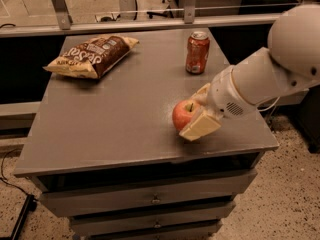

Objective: Move apple near brown chip bag

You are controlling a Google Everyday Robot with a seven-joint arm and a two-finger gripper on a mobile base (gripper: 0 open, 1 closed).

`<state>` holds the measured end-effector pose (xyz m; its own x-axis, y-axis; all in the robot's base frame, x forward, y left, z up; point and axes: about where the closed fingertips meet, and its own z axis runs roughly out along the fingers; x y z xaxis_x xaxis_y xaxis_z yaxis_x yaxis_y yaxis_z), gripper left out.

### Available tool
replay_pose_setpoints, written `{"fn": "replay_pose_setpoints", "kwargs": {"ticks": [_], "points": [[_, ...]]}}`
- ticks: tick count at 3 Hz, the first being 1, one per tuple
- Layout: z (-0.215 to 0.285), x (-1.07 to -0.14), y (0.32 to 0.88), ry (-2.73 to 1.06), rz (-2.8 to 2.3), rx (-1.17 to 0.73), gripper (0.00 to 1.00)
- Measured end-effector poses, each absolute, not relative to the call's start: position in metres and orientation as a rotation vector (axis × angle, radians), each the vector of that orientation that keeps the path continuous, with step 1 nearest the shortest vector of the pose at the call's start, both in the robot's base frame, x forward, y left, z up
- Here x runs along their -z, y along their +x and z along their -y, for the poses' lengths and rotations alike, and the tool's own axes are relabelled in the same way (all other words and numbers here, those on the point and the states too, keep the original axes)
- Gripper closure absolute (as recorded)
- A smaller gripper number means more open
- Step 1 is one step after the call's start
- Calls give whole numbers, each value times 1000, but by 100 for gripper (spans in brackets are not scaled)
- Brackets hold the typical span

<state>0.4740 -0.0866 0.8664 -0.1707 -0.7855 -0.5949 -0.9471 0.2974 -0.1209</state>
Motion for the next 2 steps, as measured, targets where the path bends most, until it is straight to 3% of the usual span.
{"fn": "replay_pose_setpoints", "kwargs": {"ticks": [1,2], "points": [[86,-868,475,-1539,-2005,-373,100],[85,-868,475,-1539,-2005,-373,100]]}}
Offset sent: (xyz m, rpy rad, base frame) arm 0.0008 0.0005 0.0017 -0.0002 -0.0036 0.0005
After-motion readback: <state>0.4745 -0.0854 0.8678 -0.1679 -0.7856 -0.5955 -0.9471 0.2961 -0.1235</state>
